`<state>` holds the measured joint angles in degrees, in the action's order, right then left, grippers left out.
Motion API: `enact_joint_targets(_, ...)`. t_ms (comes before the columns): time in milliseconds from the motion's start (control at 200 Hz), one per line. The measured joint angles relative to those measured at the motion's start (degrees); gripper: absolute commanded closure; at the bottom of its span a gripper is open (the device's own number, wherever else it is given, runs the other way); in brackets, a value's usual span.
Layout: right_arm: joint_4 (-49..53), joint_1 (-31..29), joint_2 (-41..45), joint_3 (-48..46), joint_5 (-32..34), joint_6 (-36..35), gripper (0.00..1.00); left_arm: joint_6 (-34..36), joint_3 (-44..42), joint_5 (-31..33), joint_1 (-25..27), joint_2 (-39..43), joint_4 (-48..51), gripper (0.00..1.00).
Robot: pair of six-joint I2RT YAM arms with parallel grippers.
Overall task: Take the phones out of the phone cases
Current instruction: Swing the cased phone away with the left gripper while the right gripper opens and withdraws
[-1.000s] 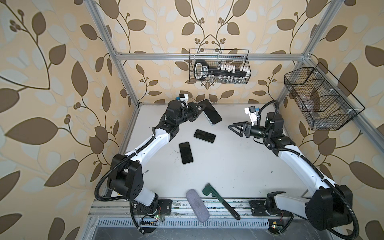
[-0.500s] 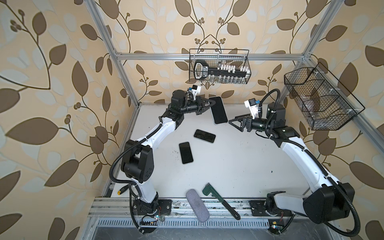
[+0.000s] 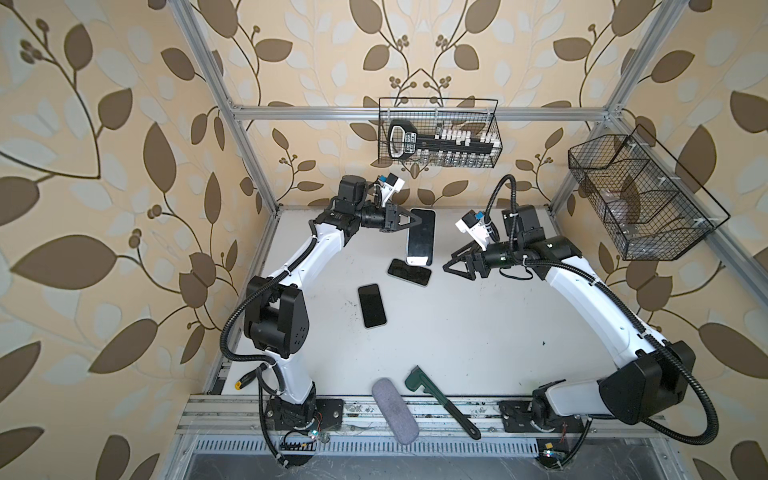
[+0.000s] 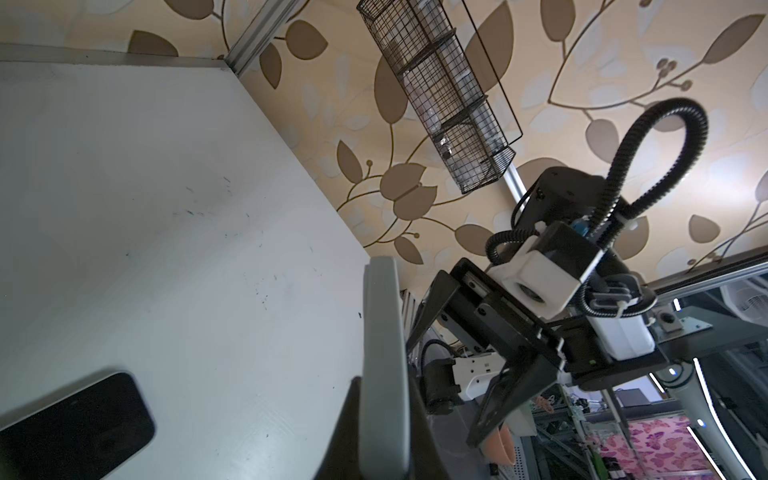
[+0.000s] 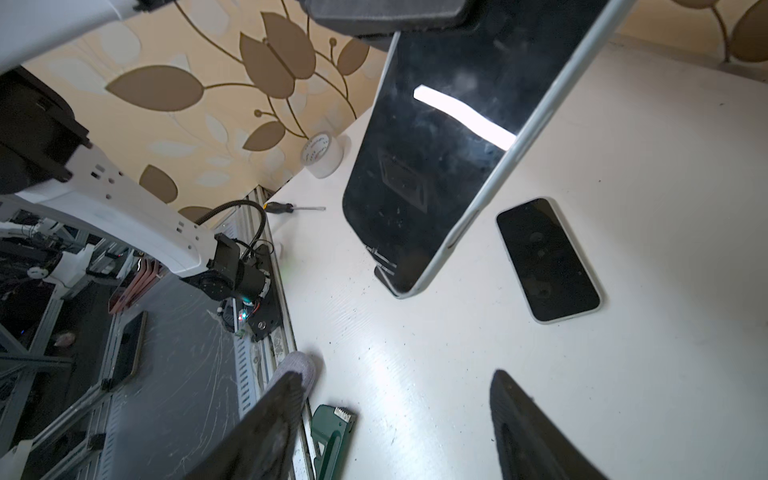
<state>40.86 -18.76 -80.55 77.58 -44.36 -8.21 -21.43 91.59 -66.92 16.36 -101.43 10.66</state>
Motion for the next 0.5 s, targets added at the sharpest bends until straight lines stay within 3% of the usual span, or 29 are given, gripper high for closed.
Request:
enact_joint_targets(105,0.0,-3.1,-0.3,0.0,1.0,-1.1,0.32,3.7,-5.5,0.3,-0.3,4.3,0.0,1.00)
enact_joint_targets(285,-1.8,-6.9,-0.8,-2.4,1.3,-2.8,0.35,3.2,-18.3,2.4,-0.2,15.6,-8.9,1.00)
enact_joint_targets(500,-2.7,-8.3,-1.8,-3.9,1.3,-4.6,0.40,3.5,-20.9,2.9,0.1,21.2,-13.4,1.00)
